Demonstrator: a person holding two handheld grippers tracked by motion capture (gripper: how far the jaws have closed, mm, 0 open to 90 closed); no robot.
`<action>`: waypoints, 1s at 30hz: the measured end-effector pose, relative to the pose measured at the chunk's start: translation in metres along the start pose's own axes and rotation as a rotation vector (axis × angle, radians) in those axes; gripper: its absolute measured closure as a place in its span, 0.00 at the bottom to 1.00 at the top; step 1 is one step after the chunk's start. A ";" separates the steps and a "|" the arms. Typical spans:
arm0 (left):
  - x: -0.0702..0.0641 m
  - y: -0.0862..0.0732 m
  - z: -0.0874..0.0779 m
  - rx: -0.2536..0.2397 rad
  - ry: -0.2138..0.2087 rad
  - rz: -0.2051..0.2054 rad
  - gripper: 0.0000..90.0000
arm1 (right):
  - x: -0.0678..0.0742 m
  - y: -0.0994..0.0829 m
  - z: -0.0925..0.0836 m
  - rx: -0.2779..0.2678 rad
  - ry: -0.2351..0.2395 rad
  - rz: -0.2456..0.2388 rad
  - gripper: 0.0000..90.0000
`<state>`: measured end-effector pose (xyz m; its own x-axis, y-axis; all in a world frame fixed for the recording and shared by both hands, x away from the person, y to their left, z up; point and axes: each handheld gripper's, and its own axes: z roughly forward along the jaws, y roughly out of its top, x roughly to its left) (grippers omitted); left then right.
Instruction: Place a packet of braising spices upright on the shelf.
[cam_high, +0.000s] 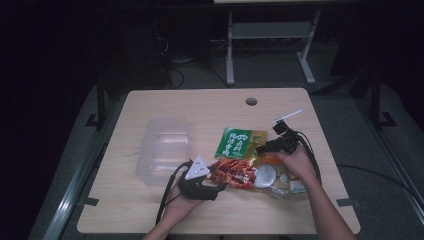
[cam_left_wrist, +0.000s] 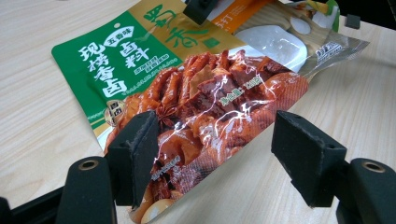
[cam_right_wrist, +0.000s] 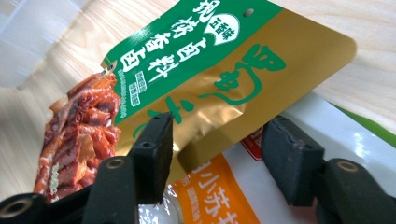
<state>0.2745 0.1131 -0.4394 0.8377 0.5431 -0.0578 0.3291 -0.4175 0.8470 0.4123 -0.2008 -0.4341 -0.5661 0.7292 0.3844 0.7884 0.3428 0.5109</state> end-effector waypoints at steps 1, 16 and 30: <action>0.000 0.000 0.000 0.000 0.001 0.005 0.35 | -0.001 0.000 0.002 0.010 -0.001 0.006 0.56; 0.002 0.000 -0.001 -0.005 -0.001 0.002 0.34 | 0.001 0.001 -0.001 -0.033 0.107 -0.004 1.00; 0.002 0.009 -0.007 -0.048 -0.012 -0.055 0.29 | 0.032 -0.002 -0.051 -0.191 0.132 -0.188 1.00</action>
<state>0.2760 0.1159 -0.4282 0.8241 0.5555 -0.1109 0.3535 -0.3513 0.8670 0.3802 -0.2083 -0.3841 -0.7341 0.5761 0.3594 0.6141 0.3376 0.7134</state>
